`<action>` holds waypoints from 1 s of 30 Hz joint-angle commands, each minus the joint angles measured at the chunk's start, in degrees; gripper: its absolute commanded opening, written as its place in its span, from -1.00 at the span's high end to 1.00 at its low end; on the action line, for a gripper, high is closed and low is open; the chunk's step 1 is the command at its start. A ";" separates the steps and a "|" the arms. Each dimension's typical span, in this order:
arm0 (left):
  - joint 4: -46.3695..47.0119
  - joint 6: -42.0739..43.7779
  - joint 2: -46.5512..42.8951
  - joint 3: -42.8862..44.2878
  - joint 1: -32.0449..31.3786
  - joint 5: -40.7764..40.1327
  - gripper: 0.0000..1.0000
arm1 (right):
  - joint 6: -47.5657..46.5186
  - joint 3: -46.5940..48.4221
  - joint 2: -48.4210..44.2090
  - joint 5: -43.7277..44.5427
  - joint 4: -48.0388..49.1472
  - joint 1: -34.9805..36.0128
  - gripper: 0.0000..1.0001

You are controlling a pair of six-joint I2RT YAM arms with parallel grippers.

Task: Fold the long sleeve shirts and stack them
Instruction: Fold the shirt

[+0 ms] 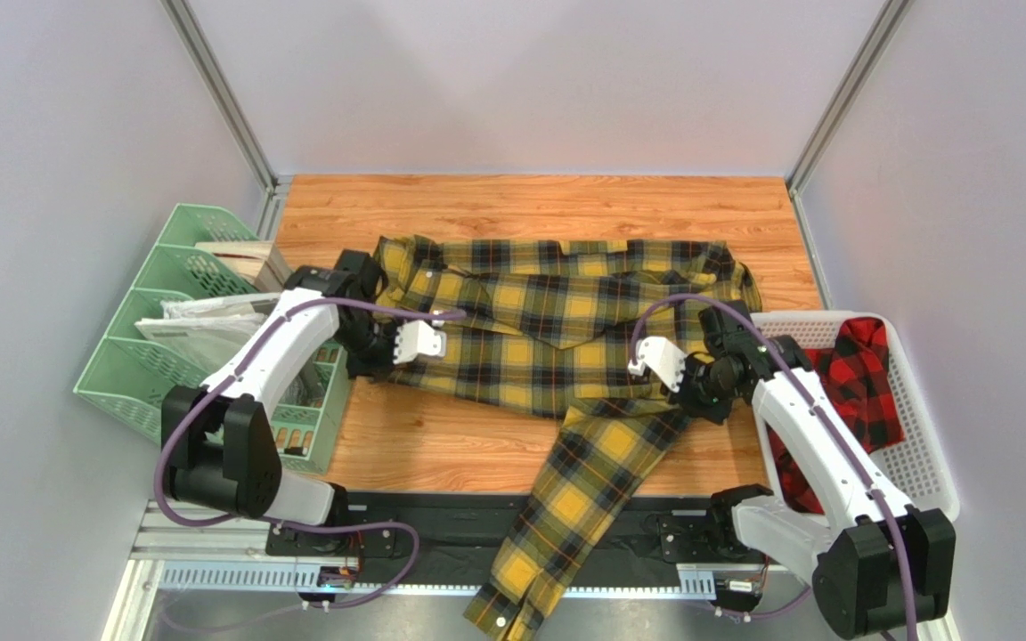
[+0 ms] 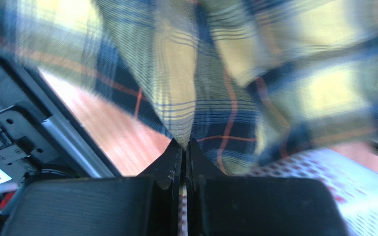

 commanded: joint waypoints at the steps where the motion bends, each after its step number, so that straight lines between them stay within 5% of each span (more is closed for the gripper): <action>1: -4.93 0.27 2.21 8.26 3.03 5.25 1.00 | 0.06 9.03 2.75 -1.00 -1.11 -2.57 1.00; 17: 5.97 -12.39 19.60 32.08 5.59 4.38 1.00 | 1.81 35.23 24.55 -3.63 3.63 -8.03 1.00; 30: 12.30 -17.31 29.46 37.28 6.47 0.86 1.00 | 3.05 48.51 41.08 -0.47 7.77 -8.64 1.00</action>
